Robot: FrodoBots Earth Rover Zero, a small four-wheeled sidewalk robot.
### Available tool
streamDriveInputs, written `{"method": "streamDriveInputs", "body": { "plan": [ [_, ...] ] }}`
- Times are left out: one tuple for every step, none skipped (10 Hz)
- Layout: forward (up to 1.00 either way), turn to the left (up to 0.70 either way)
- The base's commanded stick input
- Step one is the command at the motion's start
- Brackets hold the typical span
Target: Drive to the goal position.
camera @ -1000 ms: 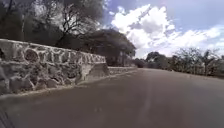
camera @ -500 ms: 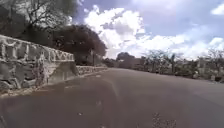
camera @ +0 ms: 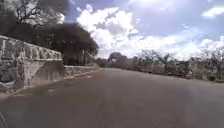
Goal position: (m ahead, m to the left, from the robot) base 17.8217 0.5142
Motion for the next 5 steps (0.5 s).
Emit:
{"method": "streamDriveInputs", "body": {
  "plan": [
    [0.7,0.0],
    [0.7,0.0],
    [0.7,0.0],
    [0.7,0.0],
    [0.7,0.0]
  ]
}}
